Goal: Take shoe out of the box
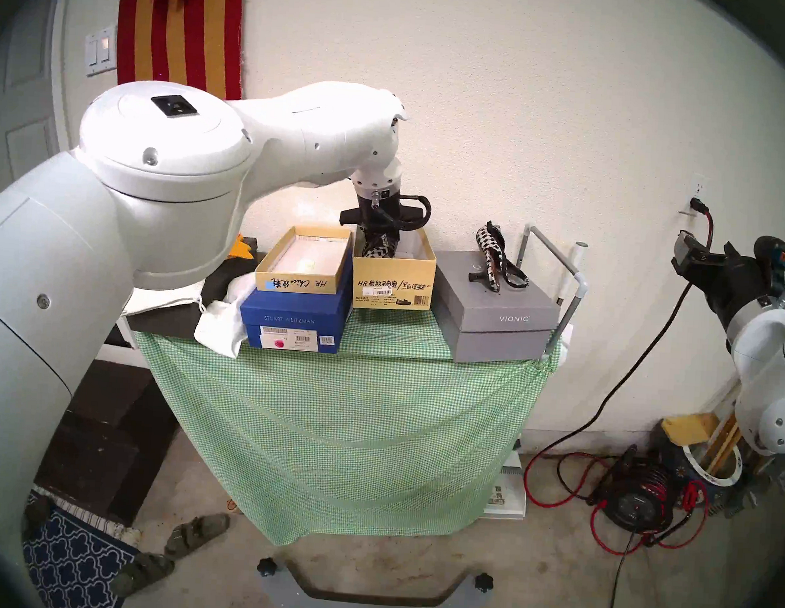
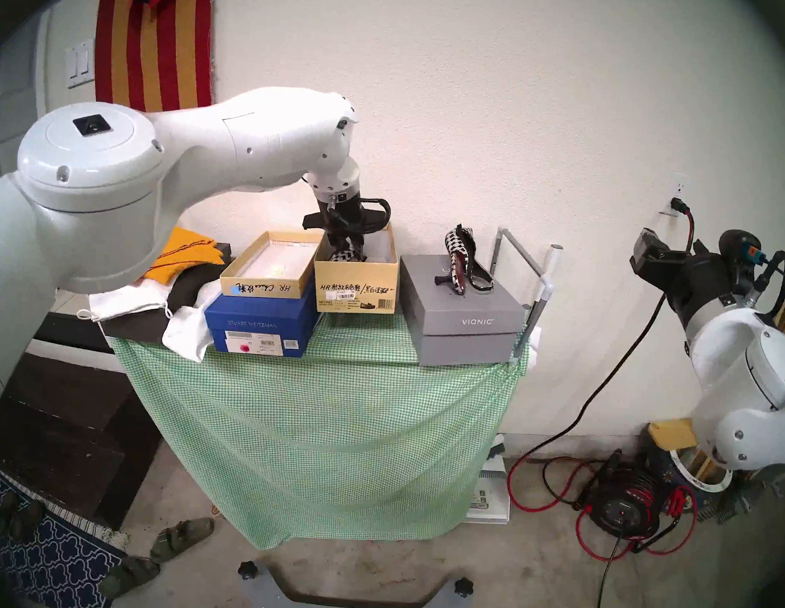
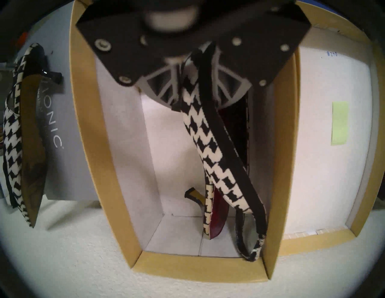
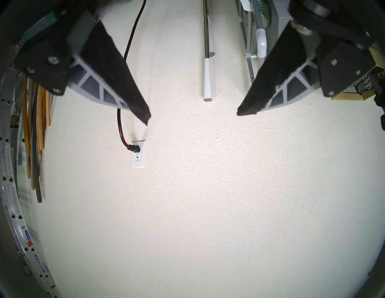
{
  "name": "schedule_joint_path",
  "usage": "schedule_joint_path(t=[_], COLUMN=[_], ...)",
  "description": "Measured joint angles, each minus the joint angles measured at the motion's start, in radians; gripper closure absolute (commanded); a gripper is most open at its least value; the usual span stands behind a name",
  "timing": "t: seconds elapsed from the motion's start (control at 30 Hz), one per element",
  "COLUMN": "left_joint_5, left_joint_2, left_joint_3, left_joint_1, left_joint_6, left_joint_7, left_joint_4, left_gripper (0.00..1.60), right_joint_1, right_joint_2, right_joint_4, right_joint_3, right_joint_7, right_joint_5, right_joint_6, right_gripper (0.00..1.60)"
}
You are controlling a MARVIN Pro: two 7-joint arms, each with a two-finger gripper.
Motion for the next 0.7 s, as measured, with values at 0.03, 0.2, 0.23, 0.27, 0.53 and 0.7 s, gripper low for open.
schedule_joint_path(t=[0.03, 0.2, 0.23, 0.27, 0.53, 0.7], left_joint_5=[0.001, 0.011, 0.012, 0.013, 0.018, 0.027], left_joint_2=[0.0, -0.011, -0.012, -0.014, -0.018, -0.021], left_joint_3=[0.007, 0.042, 0.045, 0.048, 0.021, -0.05], left_joint_1=[0.006, 0.067, 0.077, 0.084, 0.062, 0.019], left_joint_6=[0.0, 0.0, 0.0, 0.0, 0.001, 0.001], left_joint_7=[-0.001, -0.009, -0.012, -0.015, -0.035, -0.048], left_joint_4=[-0.004, -0.023, -0.024, -0.023, 0.02, 0.085], left_gripper=[1.6, 1.6, 1.6, 1.6, 1.6, 1.6], right_joint_1=[0.001, 0.007, 0.008, 0.011, 0.021, 0.025], right_joint_2=[0.001, 0.012, 0.015, 0.018, 0.035, 0.043], right_joint_4=[0.0, 0.0, 0.0, 0.0, 0.0, 0.0], right_joint_3=[-0.001, -0.009, -0.011, -0.014, -0.027, -0.032], right_joint_7=[0.0, 0.0, -0.001, -0.001, 0.001, 0.003], right_joint_5=[-0.002, -0.017, -0.021, -0.028, -0.053, -0.061], right_joint_6=[0.0, 0.0, 0.0, 0.0, 0.0, 0.0], right_gripper=[0.0, 0.0, 0.0, 0.0, 0.0, 0.0])
